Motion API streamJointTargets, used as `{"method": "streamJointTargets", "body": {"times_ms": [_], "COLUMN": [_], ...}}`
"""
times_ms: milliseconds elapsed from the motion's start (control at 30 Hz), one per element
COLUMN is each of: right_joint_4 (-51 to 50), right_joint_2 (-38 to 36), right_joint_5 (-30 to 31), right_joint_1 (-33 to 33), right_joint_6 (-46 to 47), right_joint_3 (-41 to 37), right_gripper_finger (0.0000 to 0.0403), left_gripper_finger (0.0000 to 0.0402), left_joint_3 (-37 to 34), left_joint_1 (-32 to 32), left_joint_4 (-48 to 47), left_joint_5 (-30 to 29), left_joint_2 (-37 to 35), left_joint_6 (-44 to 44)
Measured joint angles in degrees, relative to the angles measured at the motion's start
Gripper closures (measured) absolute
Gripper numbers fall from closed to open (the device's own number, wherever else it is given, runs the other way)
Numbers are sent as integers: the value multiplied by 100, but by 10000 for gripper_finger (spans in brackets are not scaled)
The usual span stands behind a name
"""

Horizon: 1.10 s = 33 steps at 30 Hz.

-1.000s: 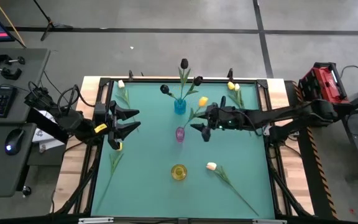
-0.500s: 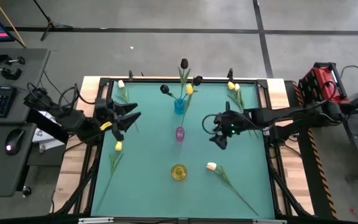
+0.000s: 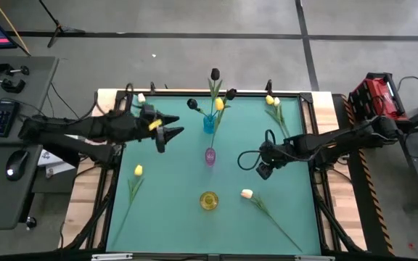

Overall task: Sort flowers into vase by color
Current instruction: Put the top yellow tulip into the violet vase

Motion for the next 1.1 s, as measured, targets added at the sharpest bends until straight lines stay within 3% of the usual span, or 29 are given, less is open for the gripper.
{"method": "streamJointTargets", "body": {"times_ms": [267, 400, 700, 933, 1100], "right_joint_4": [12, 13, 308, 1105, 1381], "right_joint_2": [1, 1, 8, 236, 685], "right_joint_5": [782, 844, 730, -223, -515], "right_joint_1": [-447, -1037, -3313, -5269, -5971], "right_joint_6": [1604, 1736, -301, -1779, -2453], "right_joint_3": [-49, -49, -49, -49, -46], "right_gripper_finger": [142, 142, 142, 142, 142], "left_gripper_finger": [156, 156, 156, 156, 156], "left_joint_3": [0, 0, -5, -9, -9], "left_joint_1": [1662, 2321, 3156, 3465, 3548], "left_joint_4": [-202, -184, 282, 1286, 1956], "left_joint_5": [1927, 2544, 3028, 3026, 3007], "left_joint_2": [3, 45, 781, 1620, 2034], "left_joint_6": [1058, 1228, 1332, 622, 145]}}
